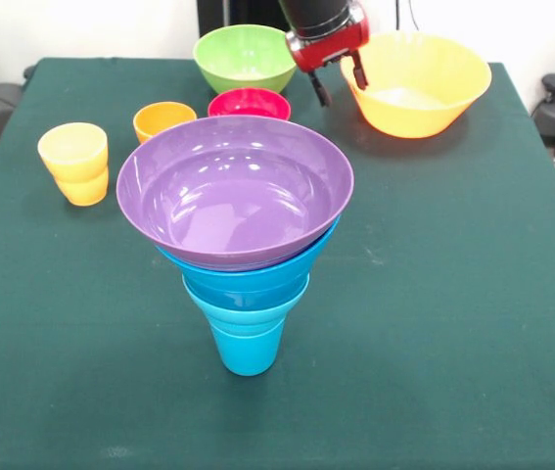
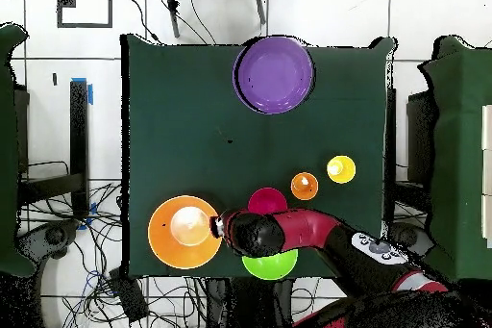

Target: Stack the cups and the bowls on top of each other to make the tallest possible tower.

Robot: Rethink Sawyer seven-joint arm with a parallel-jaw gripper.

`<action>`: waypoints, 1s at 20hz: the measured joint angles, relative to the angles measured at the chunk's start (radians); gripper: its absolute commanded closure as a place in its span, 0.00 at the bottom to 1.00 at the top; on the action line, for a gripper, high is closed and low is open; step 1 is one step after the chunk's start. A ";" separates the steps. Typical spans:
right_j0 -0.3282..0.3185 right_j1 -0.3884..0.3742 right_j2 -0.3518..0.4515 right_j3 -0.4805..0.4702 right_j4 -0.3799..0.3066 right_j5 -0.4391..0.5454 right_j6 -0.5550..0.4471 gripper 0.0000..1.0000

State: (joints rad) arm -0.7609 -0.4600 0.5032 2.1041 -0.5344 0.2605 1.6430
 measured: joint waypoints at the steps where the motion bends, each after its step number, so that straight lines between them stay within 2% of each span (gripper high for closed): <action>1: 0.000 0.000 -0.001 0.000 0.000 0.000 0.000 0.00; 4: 0.000 0.000 -0.002 0.000 0.000 0.000 0.000 0.00; 5: 0.001 0.000 -0.003 0.000 0.000 0.000 0.000 1.00; 20: 0.004 -0.002 -0.003 0.001 0.000 0.000 0.000 1.00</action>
State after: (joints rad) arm -0.7573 -0.4619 0.5004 2.1048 -0.5340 0.2608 1.6430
